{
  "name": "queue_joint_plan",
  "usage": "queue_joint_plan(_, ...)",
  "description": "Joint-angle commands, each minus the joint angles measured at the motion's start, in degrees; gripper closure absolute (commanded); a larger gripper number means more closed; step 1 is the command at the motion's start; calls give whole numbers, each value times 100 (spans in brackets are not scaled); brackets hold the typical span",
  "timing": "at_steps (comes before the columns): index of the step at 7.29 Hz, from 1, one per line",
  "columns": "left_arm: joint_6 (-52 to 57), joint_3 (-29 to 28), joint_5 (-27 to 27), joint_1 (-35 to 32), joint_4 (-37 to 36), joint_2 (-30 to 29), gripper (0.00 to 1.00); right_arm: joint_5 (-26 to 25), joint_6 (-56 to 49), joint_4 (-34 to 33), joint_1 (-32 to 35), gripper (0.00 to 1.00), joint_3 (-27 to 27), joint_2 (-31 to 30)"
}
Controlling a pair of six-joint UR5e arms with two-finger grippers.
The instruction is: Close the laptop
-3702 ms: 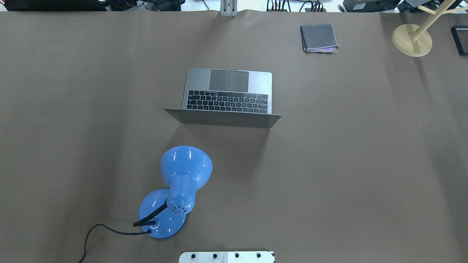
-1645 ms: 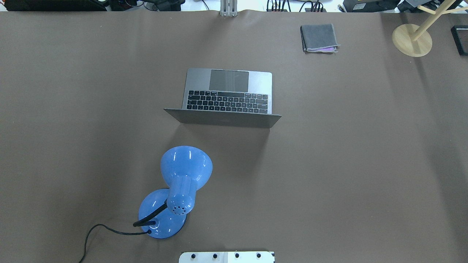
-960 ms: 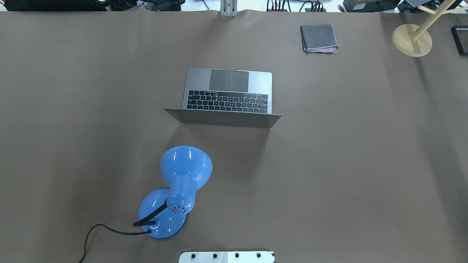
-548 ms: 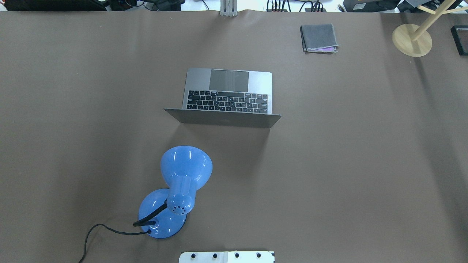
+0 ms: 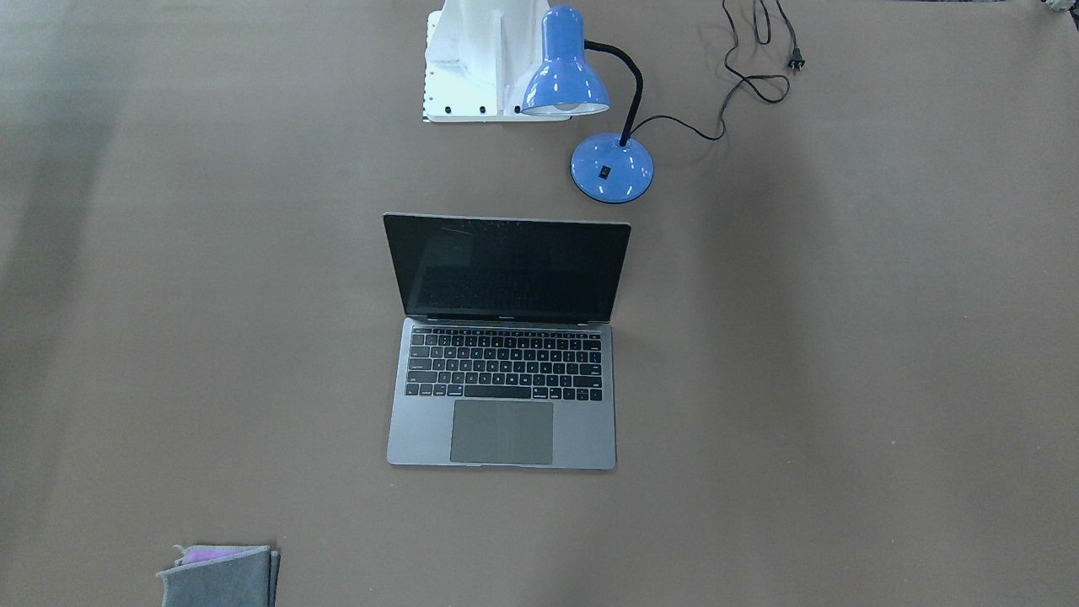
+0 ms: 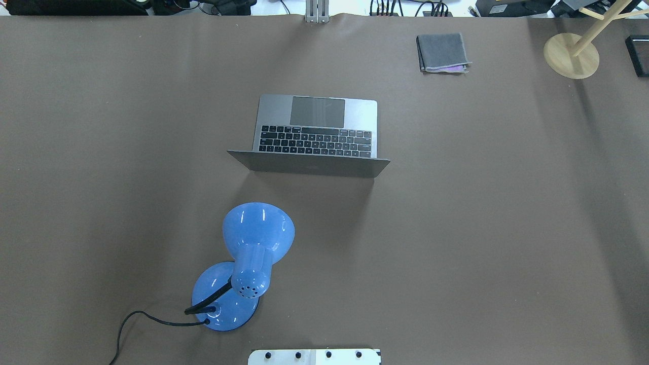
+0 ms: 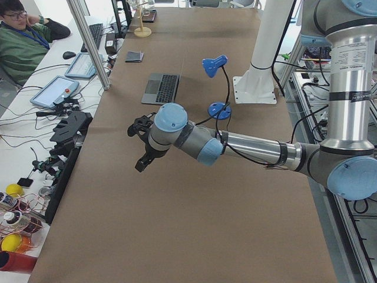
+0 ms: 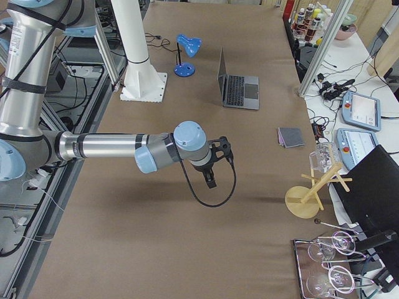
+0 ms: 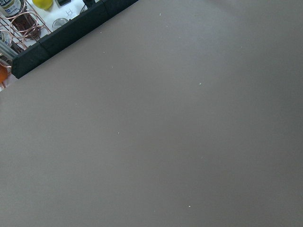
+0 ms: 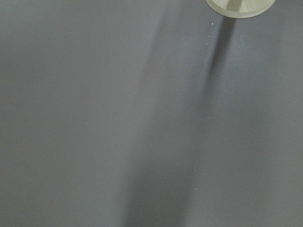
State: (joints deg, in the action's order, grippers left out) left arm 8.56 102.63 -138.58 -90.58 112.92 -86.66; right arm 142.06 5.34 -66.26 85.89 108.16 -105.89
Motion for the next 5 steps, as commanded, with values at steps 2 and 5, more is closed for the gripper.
queue_joint_plan(2, -924, 11, -650, 180, 107, -17, 1, 6, 2166, 1339, -737, 6, 21, 16)
queue_joint_plan(5, -2614, 20, -1189, 1012, 1131, -219, 1, -20, 3969, 1853, -1485, 25, 196, 383)
